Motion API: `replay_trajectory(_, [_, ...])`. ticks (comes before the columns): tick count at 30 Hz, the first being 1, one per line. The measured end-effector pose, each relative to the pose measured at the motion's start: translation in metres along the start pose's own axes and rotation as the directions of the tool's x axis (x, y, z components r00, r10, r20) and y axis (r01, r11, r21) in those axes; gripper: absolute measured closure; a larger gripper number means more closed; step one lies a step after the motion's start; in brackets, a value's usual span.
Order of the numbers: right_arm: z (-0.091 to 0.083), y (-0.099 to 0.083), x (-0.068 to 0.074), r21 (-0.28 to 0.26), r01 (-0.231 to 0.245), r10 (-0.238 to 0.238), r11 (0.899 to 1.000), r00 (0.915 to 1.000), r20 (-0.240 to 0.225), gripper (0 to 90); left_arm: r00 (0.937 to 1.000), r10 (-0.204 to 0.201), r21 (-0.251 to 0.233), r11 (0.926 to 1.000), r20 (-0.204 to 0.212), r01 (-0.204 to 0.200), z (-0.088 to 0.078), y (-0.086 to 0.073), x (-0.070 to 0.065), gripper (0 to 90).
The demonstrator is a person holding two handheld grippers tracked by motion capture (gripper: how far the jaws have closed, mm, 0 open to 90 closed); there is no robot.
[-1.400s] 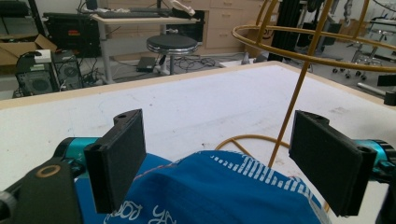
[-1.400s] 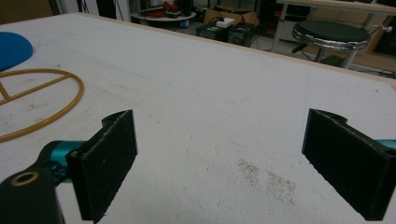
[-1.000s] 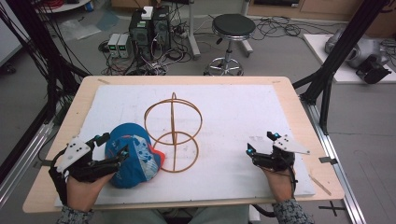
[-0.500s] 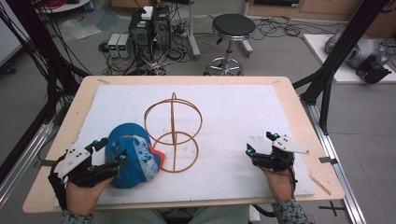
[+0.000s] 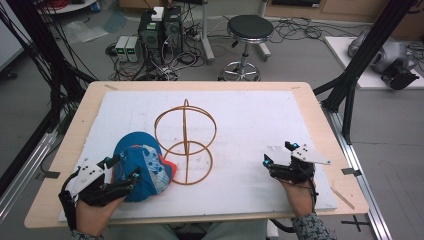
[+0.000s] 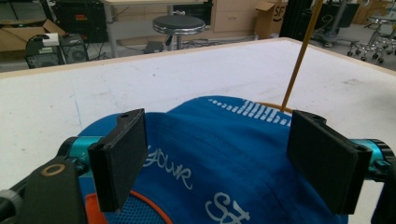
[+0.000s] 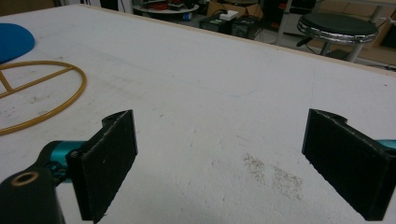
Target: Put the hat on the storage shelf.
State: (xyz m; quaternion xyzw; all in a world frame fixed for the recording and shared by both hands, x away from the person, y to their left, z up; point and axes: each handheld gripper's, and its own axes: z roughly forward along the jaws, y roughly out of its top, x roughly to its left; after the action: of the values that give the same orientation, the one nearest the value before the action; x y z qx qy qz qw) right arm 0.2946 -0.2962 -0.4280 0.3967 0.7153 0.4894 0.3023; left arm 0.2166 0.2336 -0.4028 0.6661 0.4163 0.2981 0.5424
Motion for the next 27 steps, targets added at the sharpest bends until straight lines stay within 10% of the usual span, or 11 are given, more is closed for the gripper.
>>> replay_trajectory(27, [0.0021, -0.0007, 0.0007, 0.018, 0.0, 0.0, 1.0, 1.0, -0.002, 9.3, 0.9997, -0.024, 0.075, 0.9969, 0.0, 0.024, 0.0035, -0.0095, 0.0009, 48.9])
